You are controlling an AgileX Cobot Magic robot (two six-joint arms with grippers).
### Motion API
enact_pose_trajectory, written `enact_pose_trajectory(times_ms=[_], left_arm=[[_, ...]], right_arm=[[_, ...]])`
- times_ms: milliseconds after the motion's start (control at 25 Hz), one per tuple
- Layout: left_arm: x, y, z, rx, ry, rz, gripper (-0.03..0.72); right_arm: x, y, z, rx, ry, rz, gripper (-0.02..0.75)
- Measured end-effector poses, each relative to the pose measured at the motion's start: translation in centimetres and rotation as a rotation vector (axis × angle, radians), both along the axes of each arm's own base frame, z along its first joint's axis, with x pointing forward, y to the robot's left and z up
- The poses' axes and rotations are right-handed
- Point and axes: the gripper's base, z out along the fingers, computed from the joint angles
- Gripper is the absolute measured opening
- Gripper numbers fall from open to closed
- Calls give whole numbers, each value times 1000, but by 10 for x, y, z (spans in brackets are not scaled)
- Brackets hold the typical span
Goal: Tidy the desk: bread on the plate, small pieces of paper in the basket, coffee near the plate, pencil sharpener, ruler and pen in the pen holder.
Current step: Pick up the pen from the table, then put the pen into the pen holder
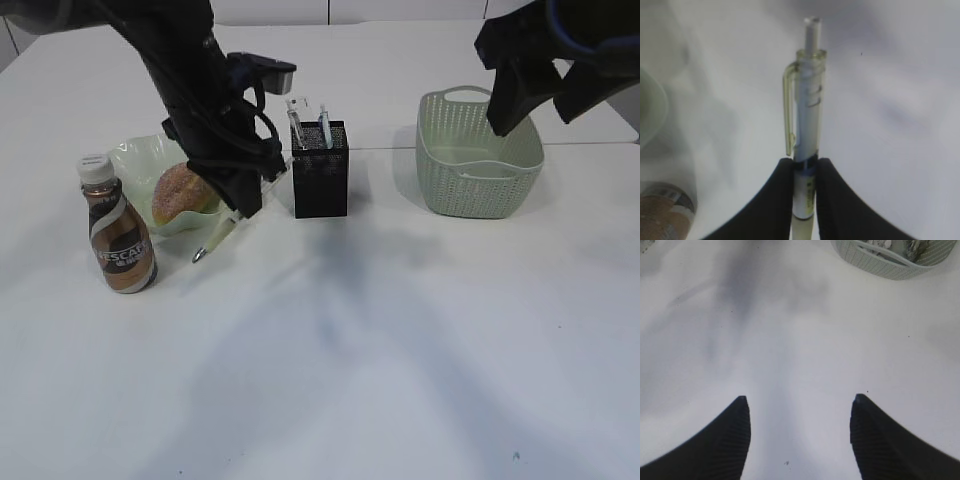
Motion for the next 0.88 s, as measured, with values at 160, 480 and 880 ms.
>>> enact_pose_trajectory(times_ms=[160,480,880], left_arm=[[7,-3,22,-37,-74,0,79],[22,-11,45,-135,-266,21,79],[43,-19,62,-280,-538,66,79]], right_arm=[[0,0,0,0,0,0,494],[0,0,0,0,0,0,494],[0,0,0,1,1,0,494]])
